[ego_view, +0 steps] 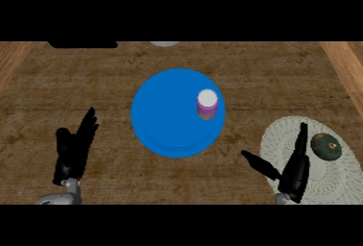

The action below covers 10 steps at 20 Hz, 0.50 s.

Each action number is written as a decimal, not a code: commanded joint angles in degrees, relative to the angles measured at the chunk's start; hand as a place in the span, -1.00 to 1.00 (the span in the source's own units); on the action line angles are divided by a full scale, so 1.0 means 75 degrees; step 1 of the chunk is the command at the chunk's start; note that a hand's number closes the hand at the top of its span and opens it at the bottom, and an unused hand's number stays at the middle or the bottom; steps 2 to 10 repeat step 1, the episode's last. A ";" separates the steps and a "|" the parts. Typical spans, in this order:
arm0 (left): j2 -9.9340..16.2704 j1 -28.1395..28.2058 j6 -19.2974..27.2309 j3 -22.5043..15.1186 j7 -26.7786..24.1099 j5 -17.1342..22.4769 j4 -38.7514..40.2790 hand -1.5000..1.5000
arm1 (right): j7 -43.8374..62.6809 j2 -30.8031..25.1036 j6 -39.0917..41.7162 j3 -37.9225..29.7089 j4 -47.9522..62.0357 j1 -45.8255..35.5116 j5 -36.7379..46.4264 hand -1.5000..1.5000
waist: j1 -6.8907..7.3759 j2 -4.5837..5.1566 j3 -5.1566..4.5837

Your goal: Pick the can from the placemat and place it in the plate

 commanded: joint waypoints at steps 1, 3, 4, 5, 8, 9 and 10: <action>0.0255 0.0439 -0.0332 0.0168 0.0089 0.0240 -0.0614 0.00 | -0.0322 -0.0014 -0.0006 -0.0189 0.0068 0.0350 -0.0086 -1.00 | 0.0013 -0.0003 0.0001; 0.0255 0.0439 -0.0332 0.0168 0.0089 0.0240 -0.0614 0.00 | -0.0322 -0.0014 -0.0006 -0.0189 0.0068 0.0350 -0.0086 -1.00 | 0.0013 -0.0003 0.0001; 0.0255 0.0439 -0.0332 0.0168 0.0089 0.0240 -0.0614 0.00 | -0.0322 -0.0014 -0.0006 -0.0189 0.0068 0.0350 -0.0086 -1.00 | 0.0013 -0.0003 0.0001; 0.0255 0.0439 -0.0332 0.0168 0.0089 0.0240 -0.0614 0.00 | -0.0322 -0.0014 -0.0006 -0.0189 0.0068 0.0350 -0.0086 -1.00 | 0.0013 -0.0003 0.0001; 0.0255 0.0439 -0.0332 0.0168 0.0089 0.0240 -0.0614 0.00 | -0.0322 -0.0014 -0.0006 -0.0189 0.0068 0.0350 -0.0086 -1.00 | 0.0013 -0.0003 0.0001; 0.0255 0.0439 -0.0332 0.0168 0.0089 0.0240 -0.0614 0.00 | -0.0322 -0.0014 -0.0006 -0.0189 0.0068 0.0350 -0.0086 -1.00 | 0.0013 -0.0003 0.0001; 0.0255 0.0439 -0.0332 0.0168 0.0089 0.0240 -0.0614 0.00 | -0.0322 -0.0014 -0.0006 -0.0189 0.0068 0.0350 -0.0086 -1.00 | 0.0013 -0.0003 0.0001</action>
